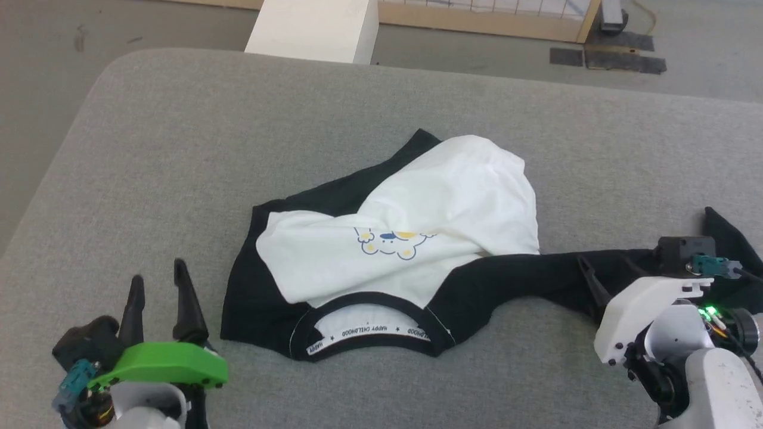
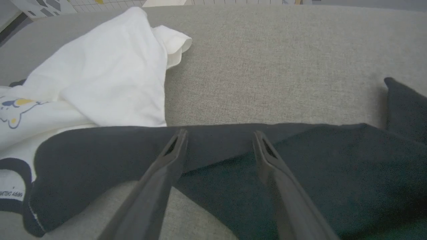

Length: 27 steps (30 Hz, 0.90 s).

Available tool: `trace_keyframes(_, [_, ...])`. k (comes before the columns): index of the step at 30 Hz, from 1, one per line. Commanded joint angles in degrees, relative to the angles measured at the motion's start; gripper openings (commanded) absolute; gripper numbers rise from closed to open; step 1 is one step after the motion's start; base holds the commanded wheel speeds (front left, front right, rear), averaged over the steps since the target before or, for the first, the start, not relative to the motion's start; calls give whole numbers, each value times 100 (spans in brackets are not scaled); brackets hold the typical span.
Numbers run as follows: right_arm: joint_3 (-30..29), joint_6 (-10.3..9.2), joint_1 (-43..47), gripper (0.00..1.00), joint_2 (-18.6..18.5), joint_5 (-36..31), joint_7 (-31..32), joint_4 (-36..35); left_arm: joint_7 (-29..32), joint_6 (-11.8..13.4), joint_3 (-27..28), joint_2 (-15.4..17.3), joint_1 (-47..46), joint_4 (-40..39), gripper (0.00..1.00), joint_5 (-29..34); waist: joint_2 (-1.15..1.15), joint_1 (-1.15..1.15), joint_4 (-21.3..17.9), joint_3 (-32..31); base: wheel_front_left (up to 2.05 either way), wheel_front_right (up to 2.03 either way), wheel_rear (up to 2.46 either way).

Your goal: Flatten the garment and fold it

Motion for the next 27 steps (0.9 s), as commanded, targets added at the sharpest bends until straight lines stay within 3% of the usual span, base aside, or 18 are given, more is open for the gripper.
trace_keyframes(1, [-28,-8,-55,100,9,267,87,61,-46,-75,40,-77,-130,-94,100,207,0,0,62,92,0,0,0])
trace_keyframes(6, [-30,-8,-83,100,10,874,244,171,-52,-376,310,-342,-255,-369,100,782,0,0,85,187,0,0,0])
trace_keyframes(11, [33,-8,-169,100,11,984,335,258,-53,-645,440,-615,-286,-471,100,1234,0,0,75,242,0,0,0])
trace_keyframes(14, [-53,-8,-51,100,11,1120,306,-87,-54,-853,519,-792,-290,-444,100,1471,0,0,45,195,0,0,0])
trace_keyframes(20, [-381,-8,404,100,11,1229,429,-517,-54,-1035,604,-898,-263,-470,100,1686,0,0,-130,145,0,0,0])
trace_keyframes(27, [-359,-8,279,100,11,1542,382,-254,-54,-1336,543,-896,-358,-494,100,2086,0,0,-235,195,0,0,0])
